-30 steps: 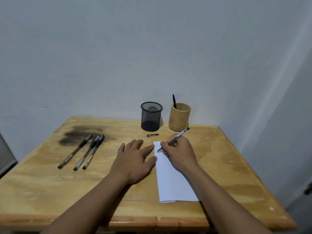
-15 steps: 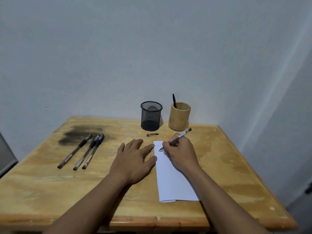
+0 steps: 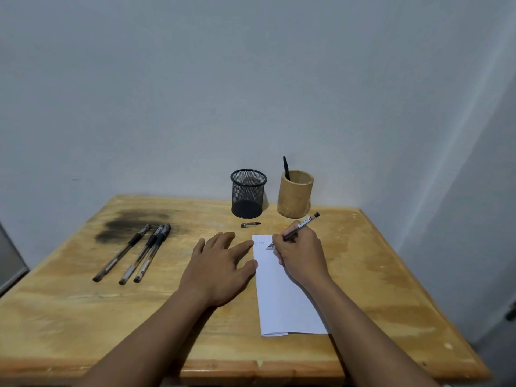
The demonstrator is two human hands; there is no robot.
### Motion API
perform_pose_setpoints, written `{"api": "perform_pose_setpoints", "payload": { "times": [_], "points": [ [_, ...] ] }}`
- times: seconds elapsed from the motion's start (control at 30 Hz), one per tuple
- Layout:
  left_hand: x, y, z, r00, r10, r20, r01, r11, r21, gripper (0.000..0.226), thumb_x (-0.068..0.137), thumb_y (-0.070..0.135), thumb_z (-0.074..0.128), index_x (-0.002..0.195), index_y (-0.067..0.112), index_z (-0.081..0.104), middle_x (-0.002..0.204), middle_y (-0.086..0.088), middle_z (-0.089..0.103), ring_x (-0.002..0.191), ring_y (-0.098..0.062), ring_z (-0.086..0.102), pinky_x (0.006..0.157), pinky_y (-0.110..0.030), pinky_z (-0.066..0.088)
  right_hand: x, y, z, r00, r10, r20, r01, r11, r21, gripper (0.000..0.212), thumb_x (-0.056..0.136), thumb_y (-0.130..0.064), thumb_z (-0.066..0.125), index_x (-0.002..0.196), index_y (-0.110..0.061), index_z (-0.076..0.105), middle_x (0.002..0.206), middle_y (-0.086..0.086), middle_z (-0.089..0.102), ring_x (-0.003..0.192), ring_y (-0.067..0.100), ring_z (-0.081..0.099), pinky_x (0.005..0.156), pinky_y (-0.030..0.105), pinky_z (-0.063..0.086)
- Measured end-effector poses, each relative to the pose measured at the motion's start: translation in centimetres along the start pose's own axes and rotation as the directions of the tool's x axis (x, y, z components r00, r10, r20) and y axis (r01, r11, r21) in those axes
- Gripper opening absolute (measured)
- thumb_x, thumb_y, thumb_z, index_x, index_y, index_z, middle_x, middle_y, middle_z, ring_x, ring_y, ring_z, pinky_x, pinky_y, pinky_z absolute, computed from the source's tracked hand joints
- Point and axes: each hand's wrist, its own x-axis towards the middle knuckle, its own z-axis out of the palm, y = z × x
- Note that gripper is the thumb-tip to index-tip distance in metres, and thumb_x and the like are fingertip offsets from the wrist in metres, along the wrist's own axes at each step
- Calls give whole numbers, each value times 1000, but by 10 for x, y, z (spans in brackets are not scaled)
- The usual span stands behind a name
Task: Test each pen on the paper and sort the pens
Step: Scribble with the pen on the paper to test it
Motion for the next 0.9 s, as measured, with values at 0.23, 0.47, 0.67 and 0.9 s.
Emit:
{"api": "perform_pose_setpoints", "payload": {
  "times": [0.23,0.47,0.67,0.9],
  "points": [
    [0,2,-2,1000,-5,-7,5,1000,-19,57,92,65,31,147,50,34,159,3,32,149,-17,20,122,-49,9,1,-2,-4,999,42,-6,-41,995,87,16,93,-16,65,88,-1,68,71,8,68,56,14,61,38,9,38],
    [22,7,-17,966,-137,-221,71,957,-283,32,82,39,50,105,31,71,116,6,69,109,-20,60,92,-39,48,6,-16,-18,999,10,-38,4,936,353,11,93,-16,70,88,-7,70,72,4,68,61,13,58,47,26,48],
    [67,5,-13,967,-163,-198,117,967,-227,27,94,35,54,116,26,68,115,-1,70,108,-26,61,88,-40,49,13,-22,-25,998,56,30,-64,891,450,12,97,-15,64,95,-8,73,78,8,70,66,15,62,55,27,54],
    [74,5,-6,957,-109,-268,60,981,-185,11,94,25,61,97,27,70,91,3,73,91,-25,64,76,-38,50,17,-16,-29,998,16,53,-39,883,468,14,95,-21,70,103,-10,74,92,7,75,82,14,71,68,33,63]
  ]
}}
